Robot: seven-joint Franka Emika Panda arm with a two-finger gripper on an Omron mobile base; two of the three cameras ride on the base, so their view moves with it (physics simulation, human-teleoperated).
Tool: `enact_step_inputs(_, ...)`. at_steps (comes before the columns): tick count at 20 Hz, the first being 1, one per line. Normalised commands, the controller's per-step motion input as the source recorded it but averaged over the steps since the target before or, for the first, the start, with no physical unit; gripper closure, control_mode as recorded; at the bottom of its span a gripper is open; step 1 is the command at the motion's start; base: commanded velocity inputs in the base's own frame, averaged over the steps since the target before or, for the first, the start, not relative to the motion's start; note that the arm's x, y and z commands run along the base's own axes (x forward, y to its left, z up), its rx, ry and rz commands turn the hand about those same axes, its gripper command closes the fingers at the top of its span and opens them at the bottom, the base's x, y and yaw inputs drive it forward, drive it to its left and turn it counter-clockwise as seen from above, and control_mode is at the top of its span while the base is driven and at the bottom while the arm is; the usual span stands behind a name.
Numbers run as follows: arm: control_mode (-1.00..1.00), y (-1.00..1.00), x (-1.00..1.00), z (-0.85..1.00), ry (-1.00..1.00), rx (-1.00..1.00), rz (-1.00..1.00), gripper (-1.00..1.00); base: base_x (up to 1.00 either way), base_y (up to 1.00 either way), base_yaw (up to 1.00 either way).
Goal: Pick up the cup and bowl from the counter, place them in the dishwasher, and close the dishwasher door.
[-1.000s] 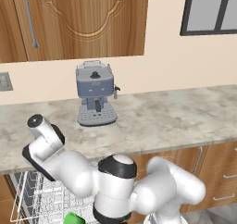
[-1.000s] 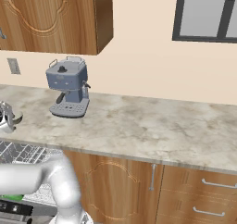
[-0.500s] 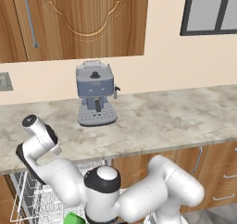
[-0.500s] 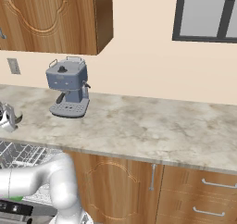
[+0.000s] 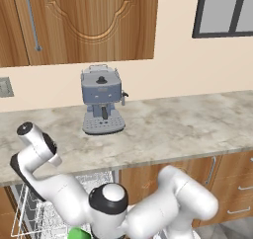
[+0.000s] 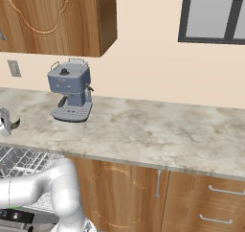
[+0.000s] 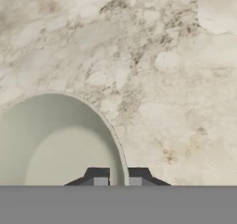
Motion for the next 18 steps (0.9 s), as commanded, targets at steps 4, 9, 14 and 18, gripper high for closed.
enact_step_inputs(4,-1.0,0.21,-0.66,0.06,-0.03,0.04,0.11,1.0,0.0,0.0,0.0)
enact_step_inputs(9,-1.0,0.04,-0.6,0.02,-0.01,0.09,0.13,1.0,0.0,0.0,0.0)
enact_step_inputs(14,-1.0,0.0,-0.6,0.0,0.0,0.16,0.18,1.0,0.0,0.0,0.0)
enact_step_inputs(18,-1.0,-0.01,-0.5,-0.12,0.0,0.23,0.23,1.0,0.0,0.0,0.0)
